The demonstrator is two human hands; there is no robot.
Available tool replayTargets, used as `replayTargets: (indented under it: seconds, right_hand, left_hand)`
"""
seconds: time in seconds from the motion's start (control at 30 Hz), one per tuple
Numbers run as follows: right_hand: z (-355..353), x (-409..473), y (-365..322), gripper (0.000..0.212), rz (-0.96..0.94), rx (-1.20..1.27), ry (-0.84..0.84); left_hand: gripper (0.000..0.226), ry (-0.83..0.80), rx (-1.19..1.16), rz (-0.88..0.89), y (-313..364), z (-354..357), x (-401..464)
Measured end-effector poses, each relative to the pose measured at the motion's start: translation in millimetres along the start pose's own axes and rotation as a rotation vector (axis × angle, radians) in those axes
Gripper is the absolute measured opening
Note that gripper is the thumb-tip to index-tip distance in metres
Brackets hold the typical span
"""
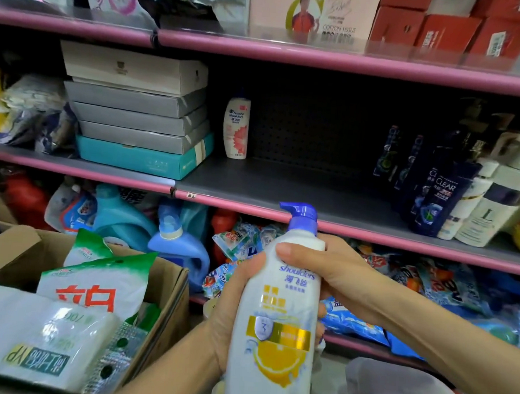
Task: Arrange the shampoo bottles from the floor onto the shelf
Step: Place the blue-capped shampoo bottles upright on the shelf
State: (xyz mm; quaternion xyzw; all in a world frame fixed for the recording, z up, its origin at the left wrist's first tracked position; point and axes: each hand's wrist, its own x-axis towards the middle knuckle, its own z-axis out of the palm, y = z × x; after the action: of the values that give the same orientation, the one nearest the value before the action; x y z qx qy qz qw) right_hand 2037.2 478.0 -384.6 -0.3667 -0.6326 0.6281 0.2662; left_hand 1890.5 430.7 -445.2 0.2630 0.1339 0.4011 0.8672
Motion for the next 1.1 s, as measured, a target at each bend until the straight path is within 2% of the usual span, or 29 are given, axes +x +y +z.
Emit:
replayTargets:
  seconds: [0.07,0.13,0.2,0.27,0.33,0.47,0.63,0.8,1.0,1.1]
  right_hand:
    - [0.1,0.5,-4.0,0.040,-0.016,-0.049,0.068]
    - [-3.3,2.5,-7.8,0.047,-0.029,-0.062,0.192]
    - [-7.8,3.9,-9.8,0.044,-0.047,-0.047,0.299]
    - [-9.0,4.2,-9.4,0.036,-0.070,-0.062,0.320]
    - [-7.6,4.2,-10.2,0.038,-0.105,-0.086,0.305]
    - [-10.1,9.3,-21.3,0.047,-0.202,-0.025,0.354]
    - [-12.2,13.5,-27.7,0.031,-0.226,0.091,0.403]
    - [-8.2,16.8,-24.1,0.030,-0.216,0.129,0.454]
    - [-11.5,25.3,-20.4,0.027,-0.206,0.112,0.375]
    - [-12.9,29.6,-19.6,0.034,-0.218,0.081,0.315]
  left_hand:
    - [0.073,0.039,0.020,0.009,1.3,-1.1,-1.0]
    - [0.070,0.210,0.206,0.006,-0.7,-3.7,-5.3]
    - [0.059,0.392,0.433,-0.001,-4.5,-6.0,-8.3]
    - [0.052,0.482,0.556,0.052,-8.9,-7.7,-8.4]
    - [0.049,0.532,0.583,0.105,-11.9,-8.6,-7.1]
    - [0.055,0.549,0.639,0.171,-16.9,-10.3,-4.9]
    - [0.071,0.561,0.693,0.187,-20.0,-8.6,-3.9]
    - [0.069,0.565,0.706,0.192,-21.4,-11.3,-2.9]
    - [0.068,0.586,0.676,0.159,-16.0,-19.6,-5.7]
    - [0.057,0.594,0.642,0.164,-13.6,-25.3,-7.4]
